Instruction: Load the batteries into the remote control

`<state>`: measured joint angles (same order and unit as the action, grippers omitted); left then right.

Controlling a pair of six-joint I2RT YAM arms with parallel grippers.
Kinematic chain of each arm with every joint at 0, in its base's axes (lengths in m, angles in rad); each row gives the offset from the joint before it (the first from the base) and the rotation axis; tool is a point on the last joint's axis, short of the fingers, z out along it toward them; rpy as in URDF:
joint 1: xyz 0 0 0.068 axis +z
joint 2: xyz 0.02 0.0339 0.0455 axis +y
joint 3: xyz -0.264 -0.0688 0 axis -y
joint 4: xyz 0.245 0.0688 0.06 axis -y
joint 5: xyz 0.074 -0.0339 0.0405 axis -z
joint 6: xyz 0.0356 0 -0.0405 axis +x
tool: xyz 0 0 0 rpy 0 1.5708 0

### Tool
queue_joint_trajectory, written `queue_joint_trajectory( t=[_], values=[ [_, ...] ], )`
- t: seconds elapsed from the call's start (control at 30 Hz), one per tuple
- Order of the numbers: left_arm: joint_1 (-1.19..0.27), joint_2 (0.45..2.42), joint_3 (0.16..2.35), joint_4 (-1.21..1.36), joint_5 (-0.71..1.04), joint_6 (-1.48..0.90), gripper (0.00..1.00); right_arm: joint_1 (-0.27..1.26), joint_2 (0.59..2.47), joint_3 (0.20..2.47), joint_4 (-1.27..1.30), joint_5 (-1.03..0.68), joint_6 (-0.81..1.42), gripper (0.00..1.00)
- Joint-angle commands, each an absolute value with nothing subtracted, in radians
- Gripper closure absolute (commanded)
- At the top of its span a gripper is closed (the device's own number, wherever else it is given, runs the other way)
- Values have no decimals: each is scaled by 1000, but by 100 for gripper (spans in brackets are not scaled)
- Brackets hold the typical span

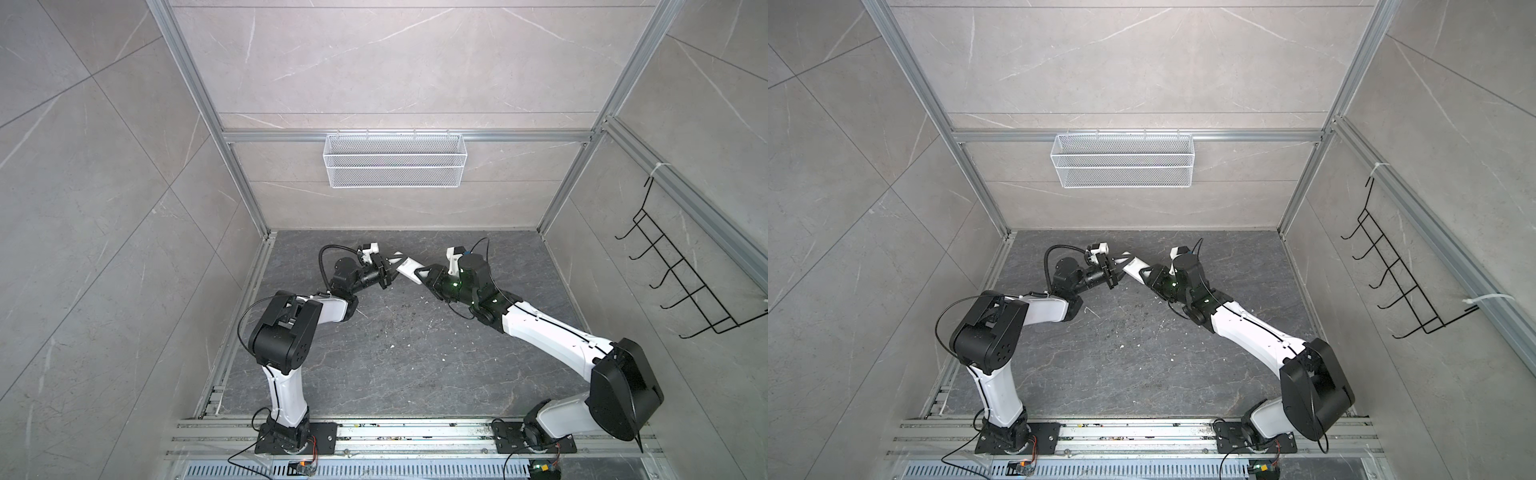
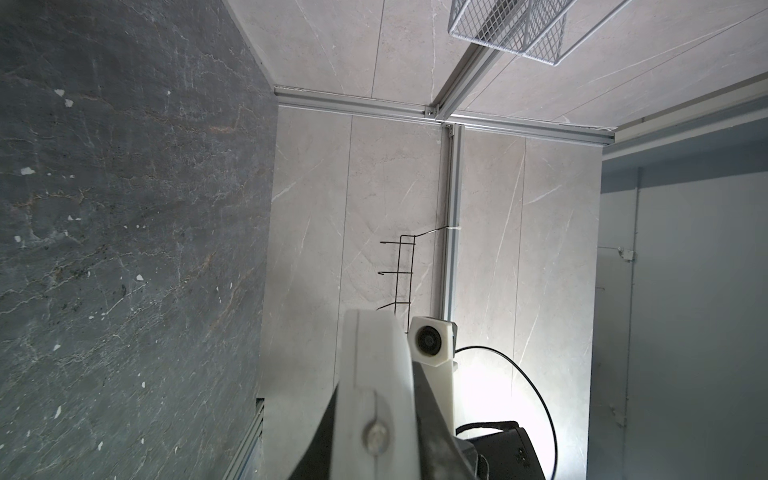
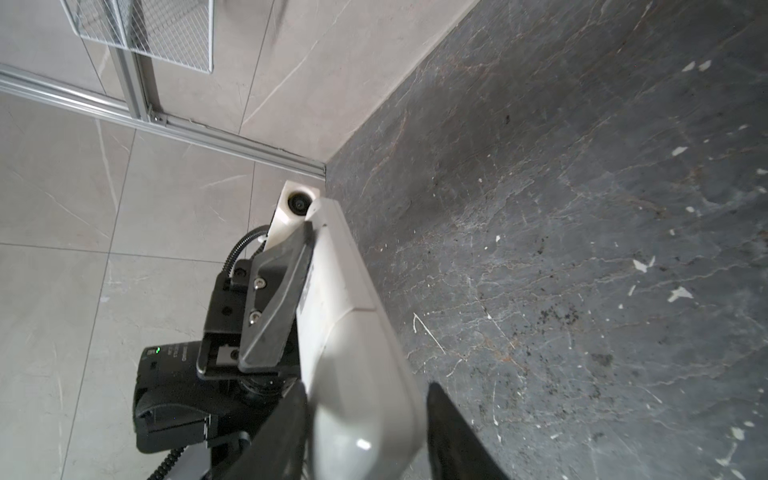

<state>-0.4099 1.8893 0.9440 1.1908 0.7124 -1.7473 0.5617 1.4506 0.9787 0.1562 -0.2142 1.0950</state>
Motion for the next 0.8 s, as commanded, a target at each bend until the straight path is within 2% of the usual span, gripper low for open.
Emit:
queue_joint_trajectory(
  t=[0.0,0.07,0.27,0.43,0.6,0.77],
  values=[
    [-405,1876,941,1299,721,-1767,100,542,1430,936,246,-212,1182,46],
    [-404,1876,943,1301,720,-1769,100,537,1443,930,273,-225,1206,47],
    [-405,1875,950,1300,719,-1772,100,537,1484,913,348,-251,1258,61],
    [-405,1879,952,1302,712,-1773,100,548,1489,871,418,-246,1300,64],
    [-406,1882,951,1325,682,-1800,100,555,1486,850,419,-220,1298,72],
    [-415,1885,917,1373,597,-1873,100,561,1504,849,431,-202,1301,75]
  ],
)
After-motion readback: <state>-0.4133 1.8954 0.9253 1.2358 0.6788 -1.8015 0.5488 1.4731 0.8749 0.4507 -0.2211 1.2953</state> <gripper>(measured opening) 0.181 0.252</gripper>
